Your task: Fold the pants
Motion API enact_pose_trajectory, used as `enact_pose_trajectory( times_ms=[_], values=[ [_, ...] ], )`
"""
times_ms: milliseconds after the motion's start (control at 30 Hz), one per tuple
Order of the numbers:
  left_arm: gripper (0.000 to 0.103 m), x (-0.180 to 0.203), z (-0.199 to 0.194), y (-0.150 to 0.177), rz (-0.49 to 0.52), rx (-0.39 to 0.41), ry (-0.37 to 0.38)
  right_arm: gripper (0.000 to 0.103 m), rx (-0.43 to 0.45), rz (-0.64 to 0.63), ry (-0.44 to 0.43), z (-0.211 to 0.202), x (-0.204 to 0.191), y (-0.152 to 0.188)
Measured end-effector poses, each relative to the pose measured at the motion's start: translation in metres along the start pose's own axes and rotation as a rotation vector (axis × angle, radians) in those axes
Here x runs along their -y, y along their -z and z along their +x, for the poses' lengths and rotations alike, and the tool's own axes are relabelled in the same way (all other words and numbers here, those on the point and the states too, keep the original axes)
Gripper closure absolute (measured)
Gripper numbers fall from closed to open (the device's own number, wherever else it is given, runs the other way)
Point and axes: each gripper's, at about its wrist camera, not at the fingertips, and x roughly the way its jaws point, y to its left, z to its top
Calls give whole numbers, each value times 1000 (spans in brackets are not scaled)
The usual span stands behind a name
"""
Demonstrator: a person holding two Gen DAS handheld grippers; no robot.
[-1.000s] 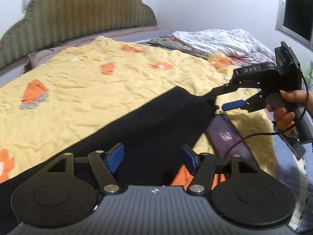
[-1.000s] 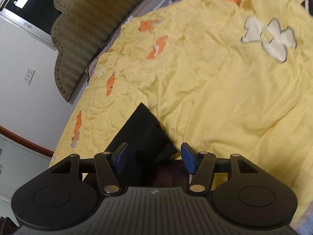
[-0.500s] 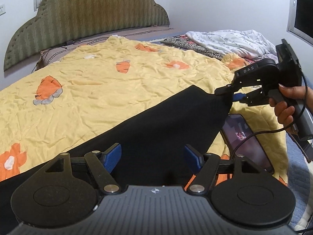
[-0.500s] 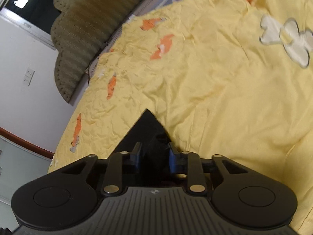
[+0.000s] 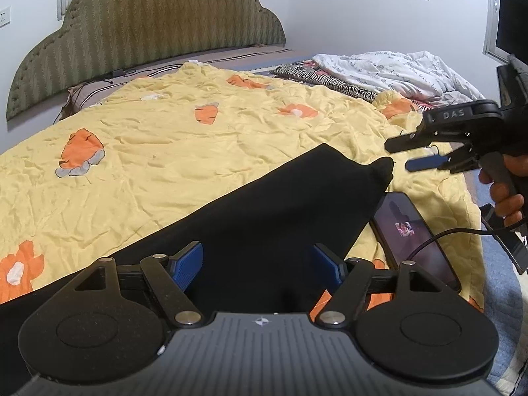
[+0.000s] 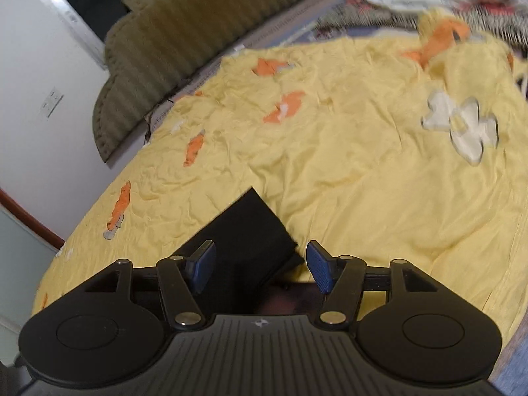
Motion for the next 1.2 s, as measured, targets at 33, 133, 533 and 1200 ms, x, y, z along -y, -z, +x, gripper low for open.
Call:
enact_pose_trajectory(
  times_ms=[33, 133, 533, 1200],
  values=[
    [27, 1, -1, 0, 2, 3, -6, 42, -9, 23, -9, 4, 4, 0],
    [27, -1, -2, 0, 14, 8, -40, 42, -37, 97, -15, 19, 16, 0],
    [23, -26, -11, 1, -63, -11, -92, 42, -87, 296, -146, 55, 30, 3],
    [19, -99, -56, 18, -177, -129, -247, 45, -4, -692, -91, 25, -134, 43]
  ],
)
